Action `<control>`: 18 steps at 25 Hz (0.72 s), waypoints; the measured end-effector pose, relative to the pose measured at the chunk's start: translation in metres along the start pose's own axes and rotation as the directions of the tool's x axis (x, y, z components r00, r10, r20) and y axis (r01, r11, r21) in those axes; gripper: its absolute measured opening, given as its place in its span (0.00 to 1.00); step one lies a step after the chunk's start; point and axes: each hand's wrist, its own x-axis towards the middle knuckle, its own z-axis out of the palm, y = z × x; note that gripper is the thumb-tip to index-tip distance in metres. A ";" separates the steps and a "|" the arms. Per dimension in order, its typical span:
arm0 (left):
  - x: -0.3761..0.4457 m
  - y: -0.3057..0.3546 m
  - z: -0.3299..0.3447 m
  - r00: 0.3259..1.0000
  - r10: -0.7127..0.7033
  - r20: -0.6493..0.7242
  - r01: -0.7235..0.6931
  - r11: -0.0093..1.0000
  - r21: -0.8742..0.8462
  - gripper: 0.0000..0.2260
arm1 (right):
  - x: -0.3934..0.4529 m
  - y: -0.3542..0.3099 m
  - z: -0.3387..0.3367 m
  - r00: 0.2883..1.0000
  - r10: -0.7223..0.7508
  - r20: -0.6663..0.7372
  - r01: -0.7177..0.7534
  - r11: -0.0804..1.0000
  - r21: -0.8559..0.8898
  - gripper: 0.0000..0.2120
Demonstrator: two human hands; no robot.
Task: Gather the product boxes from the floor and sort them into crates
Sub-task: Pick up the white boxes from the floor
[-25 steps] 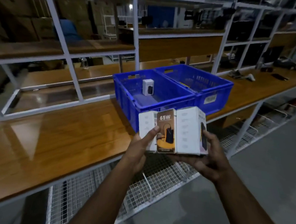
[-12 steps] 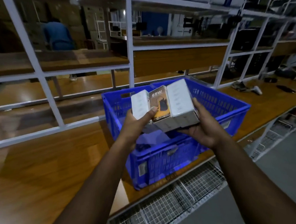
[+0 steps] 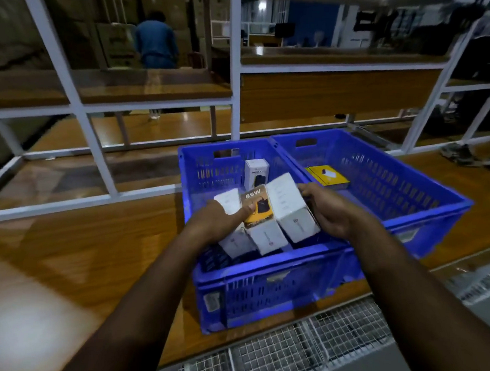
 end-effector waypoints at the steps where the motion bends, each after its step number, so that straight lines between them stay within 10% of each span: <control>1: -0.001 0.006 0.003 0.999 0.005 0.054 -0.011 0.993 0.118 0.37 | 0.001 0.000 -0.001 0.999 0.010 -0.036 -0.013 0.997 -0.080 0.16; 5: -0.002 0.016 0.024 0.972 -0.197 0.132 0.125 0.898 0.423 0.33 | 0.000 0.009 0.002 0.990 -0.143 -0.020 0.076 0.634 -0.770 0.11; 11: 0.007 0.015 0.035 0.944 -0.252 0.212 0.106 0.844 0.526 0.28 | 0.006 0.025 0.006 0.996 0.014 0.088 0.073 0.443 -0.894 0.18; 18: 0.011 0.009 0.035 0.977 -0.151 0.150 0.090 0.931 0.353 0.37 | 0.007 0.031 0.008 0.991 -0.130 0.013 0.080 0.529 -0.845 0.17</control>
